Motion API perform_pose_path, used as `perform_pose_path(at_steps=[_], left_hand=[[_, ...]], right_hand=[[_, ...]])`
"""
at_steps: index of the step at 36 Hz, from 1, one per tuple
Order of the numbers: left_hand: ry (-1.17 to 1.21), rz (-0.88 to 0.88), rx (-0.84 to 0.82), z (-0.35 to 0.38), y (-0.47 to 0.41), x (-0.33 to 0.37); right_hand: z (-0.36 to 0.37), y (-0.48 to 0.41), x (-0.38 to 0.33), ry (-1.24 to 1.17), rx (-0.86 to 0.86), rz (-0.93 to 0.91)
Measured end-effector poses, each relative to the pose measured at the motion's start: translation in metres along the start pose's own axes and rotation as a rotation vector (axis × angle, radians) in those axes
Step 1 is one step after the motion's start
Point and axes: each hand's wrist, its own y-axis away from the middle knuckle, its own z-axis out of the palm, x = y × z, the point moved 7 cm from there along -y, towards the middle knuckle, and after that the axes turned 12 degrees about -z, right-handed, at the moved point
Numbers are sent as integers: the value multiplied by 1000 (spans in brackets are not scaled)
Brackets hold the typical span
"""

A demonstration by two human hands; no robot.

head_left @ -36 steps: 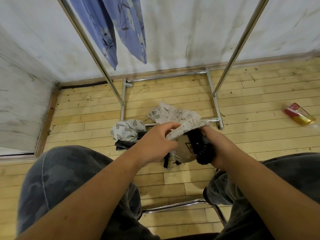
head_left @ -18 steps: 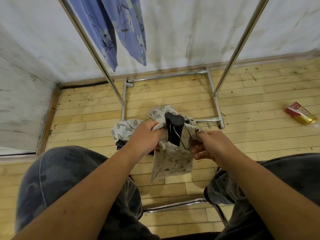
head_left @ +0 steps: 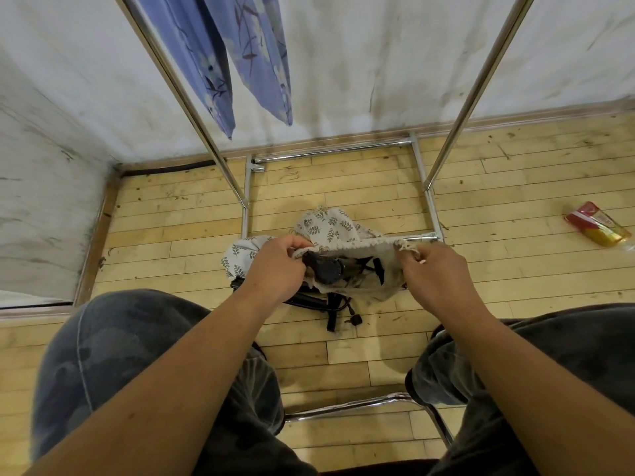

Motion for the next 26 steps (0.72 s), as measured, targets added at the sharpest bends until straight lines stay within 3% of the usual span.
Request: perform_pose_path(at_steps=[6,9,15,26], left_hand=[[-135,-31,72,-2,-11,-9],[-174,-92,1,4,-14,-17],[-27,-196,-179,16,-9,-24],[90,-162,-149,11,-18,-24]], right_hand=[[-4,-3,2,-11,59,-29],[-4,-3,4,-66,86,-36],[-6,-2,3,-143,117,-29],[-10,-1,3,-219,164,-23]])
